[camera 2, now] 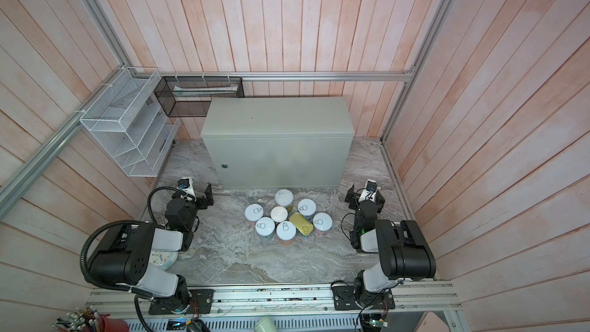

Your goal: Place and organize the canned foods onto the counter

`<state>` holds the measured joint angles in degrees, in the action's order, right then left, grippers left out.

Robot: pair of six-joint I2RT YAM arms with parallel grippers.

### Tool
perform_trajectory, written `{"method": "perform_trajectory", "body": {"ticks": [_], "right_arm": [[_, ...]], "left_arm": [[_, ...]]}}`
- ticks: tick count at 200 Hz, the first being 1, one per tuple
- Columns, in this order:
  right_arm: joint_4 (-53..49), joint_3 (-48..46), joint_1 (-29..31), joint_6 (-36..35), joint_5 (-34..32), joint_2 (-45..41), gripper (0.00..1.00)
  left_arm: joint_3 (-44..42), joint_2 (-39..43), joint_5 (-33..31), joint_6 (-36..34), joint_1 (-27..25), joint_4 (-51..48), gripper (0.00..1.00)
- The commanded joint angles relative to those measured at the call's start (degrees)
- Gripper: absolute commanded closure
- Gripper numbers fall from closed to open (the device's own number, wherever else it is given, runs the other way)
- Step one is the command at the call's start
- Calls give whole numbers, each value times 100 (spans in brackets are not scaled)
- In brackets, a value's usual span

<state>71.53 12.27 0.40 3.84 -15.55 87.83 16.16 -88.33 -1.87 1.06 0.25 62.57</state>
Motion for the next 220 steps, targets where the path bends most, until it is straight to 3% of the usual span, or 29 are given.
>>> {"method": "perform_trajectory", "body": {"ticks": [1,26,50,66,106,161,193,220], "right_arm": [[-10,63,40,-41,-123,-111,2],[-327,173,144,-152,-220,-332,2],[-1363,602,397,-299,-720,-700,2],[-1966,868,572,-238,-1176,-897,2],[-3795,1521,869,707,-1505,-1538,2],[-7253,2691,1895,1688,-744,-2245,2],[-8845,2951,2294,2312,-129,-2469,2],[-10074,3229,2778,2615,-192,-2545,2]], "left_arm": [[137,126,3,-92,-24,-144,0],[709,584,-1160,-6,-360,-1604,0],[828,708,-2177,-238,-867,-1741,0],[1014,843,-2693,15,-1092,-2274,0],[1469,1439,-3265,715,-1756,-3845,0],[2016,2108,-3611,1500,-3046,-6251,0],[2166,2412,-3509,1551,-3726,-6882,0],[2225,2678,-3425,1635,-4191,-7167,0]]}}
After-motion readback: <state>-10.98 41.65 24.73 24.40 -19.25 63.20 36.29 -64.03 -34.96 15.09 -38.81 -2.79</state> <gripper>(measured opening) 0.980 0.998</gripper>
